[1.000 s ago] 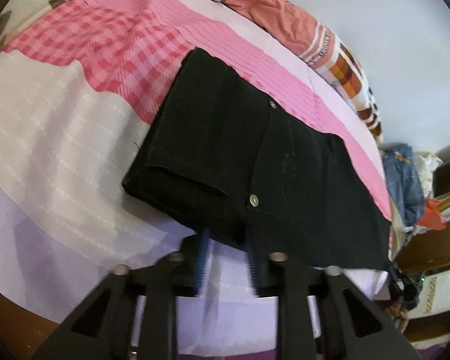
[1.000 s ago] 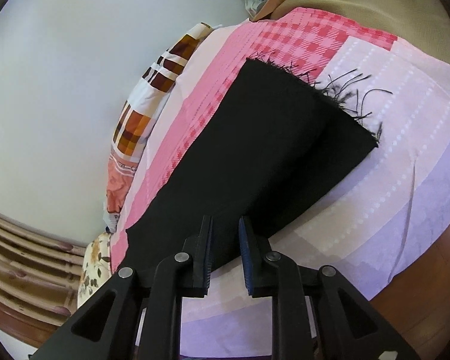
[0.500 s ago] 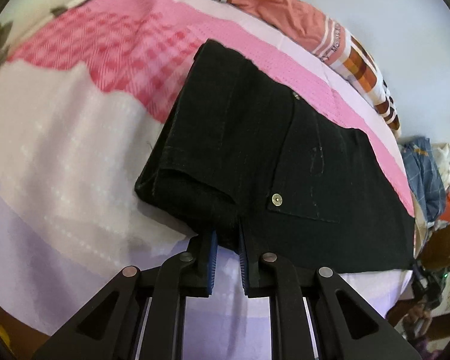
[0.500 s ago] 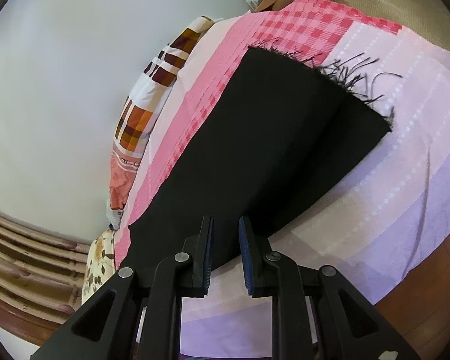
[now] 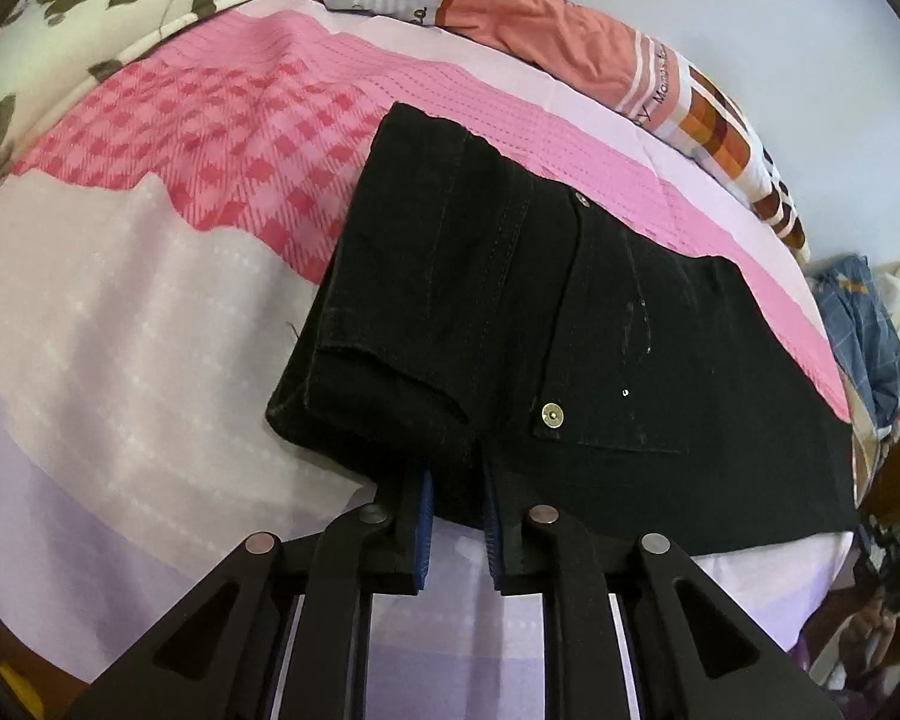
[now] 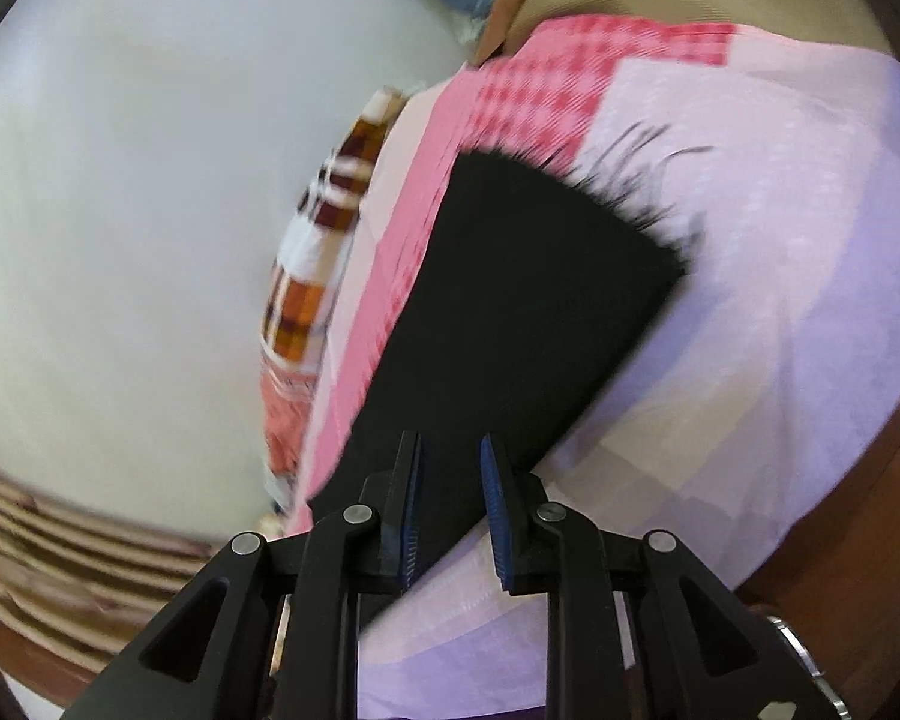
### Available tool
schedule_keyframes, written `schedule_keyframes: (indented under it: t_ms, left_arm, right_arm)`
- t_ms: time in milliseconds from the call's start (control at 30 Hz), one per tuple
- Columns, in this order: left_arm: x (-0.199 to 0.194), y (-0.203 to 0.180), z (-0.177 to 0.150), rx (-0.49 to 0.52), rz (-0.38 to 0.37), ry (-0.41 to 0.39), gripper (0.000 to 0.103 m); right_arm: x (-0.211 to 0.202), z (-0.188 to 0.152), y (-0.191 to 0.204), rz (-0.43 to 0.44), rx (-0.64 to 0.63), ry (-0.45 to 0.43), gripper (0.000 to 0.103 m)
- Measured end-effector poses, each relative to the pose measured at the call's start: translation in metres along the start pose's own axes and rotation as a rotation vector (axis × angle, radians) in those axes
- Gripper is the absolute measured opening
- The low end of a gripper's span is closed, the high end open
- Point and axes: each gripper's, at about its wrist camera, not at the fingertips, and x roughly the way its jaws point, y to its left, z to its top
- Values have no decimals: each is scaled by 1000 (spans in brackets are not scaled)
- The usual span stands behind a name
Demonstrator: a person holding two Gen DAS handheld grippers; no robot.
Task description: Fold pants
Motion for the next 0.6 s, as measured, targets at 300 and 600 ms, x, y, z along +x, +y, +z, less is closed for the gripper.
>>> schedule_keyframes:
  t_ms: [300, 600]
  left_arm:
    - [-4, -14, 2, 11, -15, -4, 45]
    - [-41, -6, 7, -51, 43, -108, 61]
  right_arm:
    - [-20, 8, -28, 40, 102, -66, 27]
    - [-27, 18, -42, 17, 140, -120, 52]
